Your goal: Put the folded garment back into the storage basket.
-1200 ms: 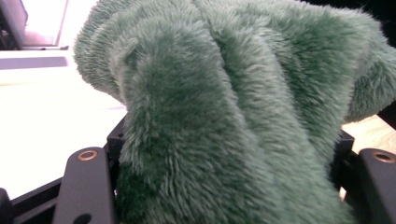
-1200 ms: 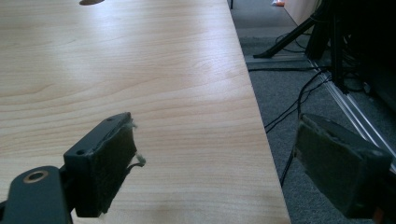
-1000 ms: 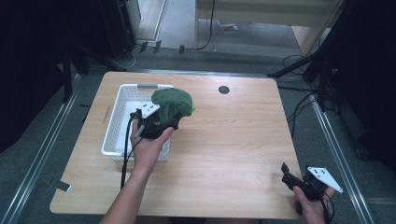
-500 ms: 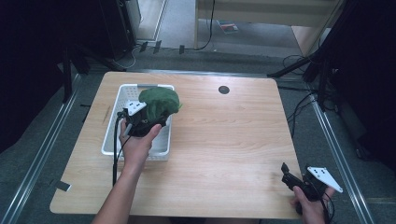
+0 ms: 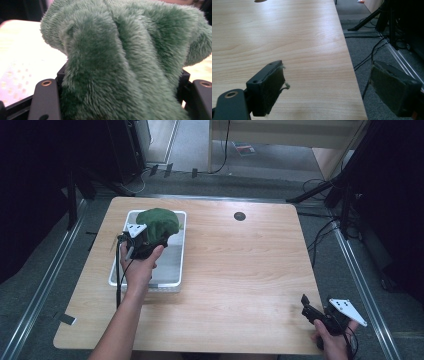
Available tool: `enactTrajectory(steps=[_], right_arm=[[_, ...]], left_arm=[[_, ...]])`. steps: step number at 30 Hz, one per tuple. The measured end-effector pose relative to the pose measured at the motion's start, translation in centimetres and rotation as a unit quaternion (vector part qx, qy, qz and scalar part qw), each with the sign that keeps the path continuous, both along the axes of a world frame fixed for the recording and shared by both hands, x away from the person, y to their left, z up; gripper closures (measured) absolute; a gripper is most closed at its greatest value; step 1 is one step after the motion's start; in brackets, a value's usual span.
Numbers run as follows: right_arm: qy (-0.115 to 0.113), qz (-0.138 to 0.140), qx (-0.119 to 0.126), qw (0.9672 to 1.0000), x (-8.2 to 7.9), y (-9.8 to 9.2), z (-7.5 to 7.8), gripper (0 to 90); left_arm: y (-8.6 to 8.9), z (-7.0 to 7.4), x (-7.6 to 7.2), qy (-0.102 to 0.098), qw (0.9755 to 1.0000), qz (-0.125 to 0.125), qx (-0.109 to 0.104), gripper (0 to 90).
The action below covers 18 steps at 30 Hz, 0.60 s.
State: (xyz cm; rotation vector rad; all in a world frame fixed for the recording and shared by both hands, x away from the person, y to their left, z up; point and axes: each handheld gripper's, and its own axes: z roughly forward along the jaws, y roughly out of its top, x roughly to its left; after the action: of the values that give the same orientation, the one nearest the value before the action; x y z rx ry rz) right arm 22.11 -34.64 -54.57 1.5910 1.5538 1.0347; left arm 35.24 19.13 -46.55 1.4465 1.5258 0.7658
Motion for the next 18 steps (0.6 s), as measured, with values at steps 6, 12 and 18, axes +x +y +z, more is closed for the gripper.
enactTrajectory(steps=[6, 12, 18], right_arm=[[0.000, 0.000, -0.002, 1.0000, 0.0, 0.0, 0.0, 13.2], [0.000, 0.000, -0.001, 1.0000, 0.0, 0.0, 0.0, 13.2], [-0.001, 0.001, 0.000, 1.0000, 0.0, 0.0, 0.0, 13.2]], left_arm=[[0.2, -0.8, 1.2, 0.034, 0.9987, 0.010, 0.036, 30.1], [0.3, -1.4, 2.4, 0.068, 0.9974, 0.011, 0.022, 29.7], [0.3, -2.2, 3.2, 0.105, 0.9936, 0.019, 0.035, 28.4]])
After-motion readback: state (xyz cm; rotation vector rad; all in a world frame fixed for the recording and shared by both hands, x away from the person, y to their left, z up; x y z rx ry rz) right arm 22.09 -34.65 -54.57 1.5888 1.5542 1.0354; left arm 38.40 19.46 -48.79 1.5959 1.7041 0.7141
